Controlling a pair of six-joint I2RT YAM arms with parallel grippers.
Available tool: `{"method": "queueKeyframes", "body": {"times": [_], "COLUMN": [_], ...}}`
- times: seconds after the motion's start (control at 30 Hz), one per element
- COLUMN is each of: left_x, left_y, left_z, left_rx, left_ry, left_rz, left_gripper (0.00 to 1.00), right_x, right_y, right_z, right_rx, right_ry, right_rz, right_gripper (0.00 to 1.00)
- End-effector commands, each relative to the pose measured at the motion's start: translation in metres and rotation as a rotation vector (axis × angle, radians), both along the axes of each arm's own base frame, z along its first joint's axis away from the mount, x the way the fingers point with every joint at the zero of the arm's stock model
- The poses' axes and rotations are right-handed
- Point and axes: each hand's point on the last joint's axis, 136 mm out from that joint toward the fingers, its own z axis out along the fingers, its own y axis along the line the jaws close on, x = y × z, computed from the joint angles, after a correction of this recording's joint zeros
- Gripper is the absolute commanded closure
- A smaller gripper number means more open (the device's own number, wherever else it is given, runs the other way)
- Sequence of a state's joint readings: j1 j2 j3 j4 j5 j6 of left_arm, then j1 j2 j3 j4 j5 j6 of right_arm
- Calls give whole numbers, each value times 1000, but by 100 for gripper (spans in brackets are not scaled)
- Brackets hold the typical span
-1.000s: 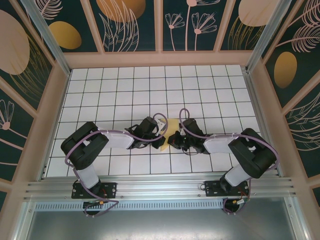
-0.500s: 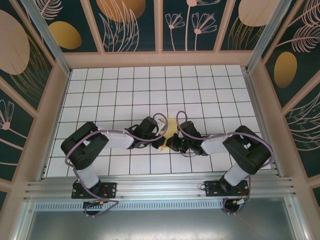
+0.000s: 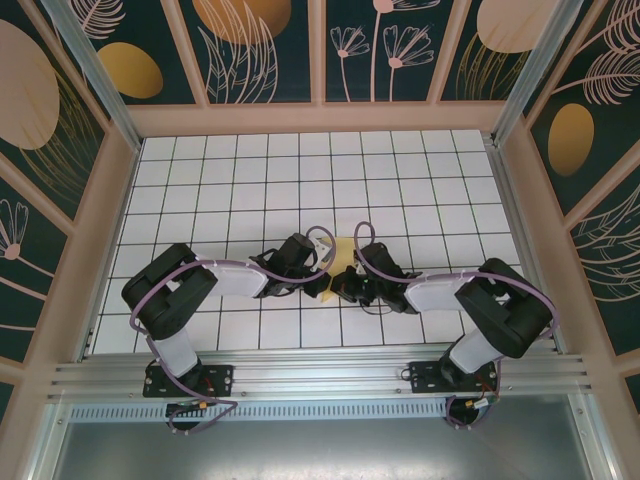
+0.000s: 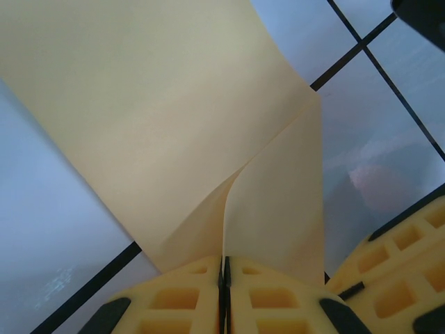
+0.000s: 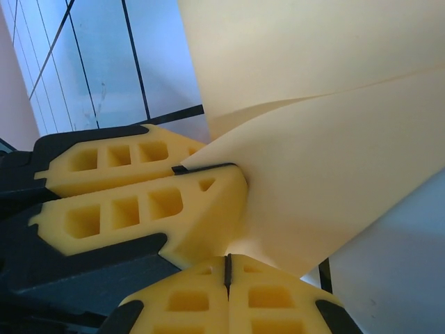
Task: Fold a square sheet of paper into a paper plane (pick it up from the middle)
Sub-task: Third fold the triangle at the center of the table.
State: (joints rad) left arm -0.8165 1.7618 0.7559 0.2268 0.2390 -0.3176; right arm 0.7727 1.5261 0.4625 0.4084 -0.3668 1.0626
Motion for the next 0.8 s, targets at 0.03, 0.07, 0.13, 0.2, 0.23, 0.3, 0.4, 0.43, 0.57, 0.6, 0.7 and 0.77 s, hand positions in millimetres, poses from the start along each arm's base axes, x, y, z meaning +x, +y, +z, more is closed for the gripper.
{"method": "queueKeyframes", "body": {"times": [0.03, 0.07, 0.13, 0.2, 0.23, 0.3, 0.4, 0.43, 0.57, 0.6, 0.7, 0.77], "left_x": [-13, -13, -13, -13, -13, -13, -13, -13, -13, -13, -13, -14], "left_y": [15, 15, 15, 15, 15, 14, 14, 14, 14, 14, 14, 14], "left_z": [-25, -26, -25, -24, -24, -24, -24, -24, -24, -24, -24, -24], "left_rx": [87, 87, 85, 83, 83, 80, 78, 78, 78, 79, 79, 79], "left_ry": [75, 76, 75, 75, 75, 74, 74, 78, 77, 78, 77, 78], "left_rz": [-10, -10, -9, -8, -7, -7, -7, -8, -8, -9, -10, -11], "left_gripper": [89, 89, 89, 89, 89, 89, 89, 89, 89, 89, 89, 89], "right_x": [-5, -6, -8, -11, -12, -12, -11, -11, -12, -12, -15, -16], "right_y": [9, 8, 3, -1, -3, -6, -5, -4, 2, 4, 8, 8], "right_z": [-7, -10, -19, -22, -24, -25, -17, -12, 2, 4, 6, 2], "right_rx": [25, 21, -5, -11, -21, -34, -18, -10, 26, 33, 56, 48], "right_ry": [16, 23, 39, 44, 49, 50, 31, 17, -10, -14, -15, -8], "right_rz": [9, 5, -8, -14, -20, -25, -27, -26, -16, -16, -14, -15], "right_gripper": [94, 94, 94, 94, 94, 94, 94, 94, 94, 94, 94, 94]}}
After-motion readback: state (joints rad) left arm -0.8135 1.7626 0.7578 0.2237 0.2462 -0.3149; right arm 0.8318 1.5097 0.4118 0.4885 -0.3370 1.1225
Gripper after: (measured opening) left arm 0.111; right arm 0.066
